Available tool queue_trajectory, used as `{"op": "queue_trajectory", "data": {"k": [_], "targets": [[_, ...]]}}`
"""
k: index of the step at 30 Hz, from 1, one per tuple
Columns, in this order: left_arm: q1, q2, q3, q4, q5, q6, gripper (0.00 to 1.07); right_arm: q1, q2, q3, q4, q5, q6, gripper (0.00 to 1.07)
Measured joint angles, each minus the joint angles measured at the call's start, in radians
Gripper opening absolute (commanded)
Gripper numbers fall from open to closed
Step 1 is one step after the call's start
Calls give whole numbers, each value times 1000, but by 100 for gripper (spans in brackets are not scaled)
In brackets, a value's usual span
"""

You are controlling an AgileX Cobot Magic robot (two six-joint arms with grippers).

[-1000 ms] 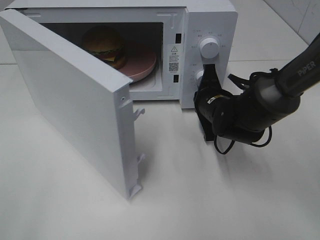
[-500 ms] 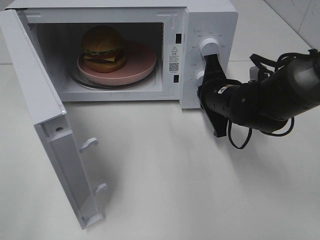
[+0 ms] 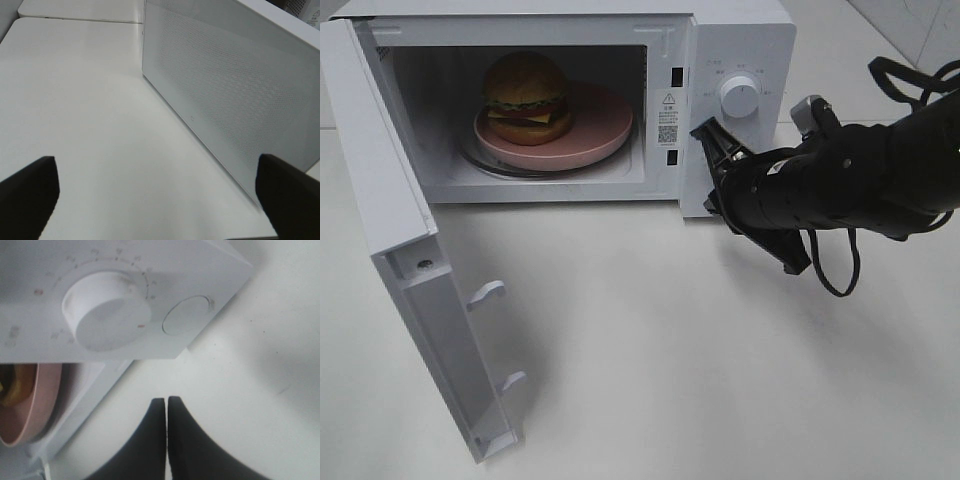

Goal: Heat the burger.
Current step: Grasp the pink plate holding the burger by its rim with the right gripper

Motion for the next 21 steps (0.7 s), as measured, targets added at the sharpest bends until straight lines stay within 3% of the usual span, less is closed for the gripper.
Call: {"op": "queue_trajectory", "data": {"k": [13,21], "targets": [[0,0,0,0,0,0,100,0,-115,-1,-107,313,-383,0],[0,0,0,0,0,0,100,-7,-138,-112,-204,640,-616,0]]}}
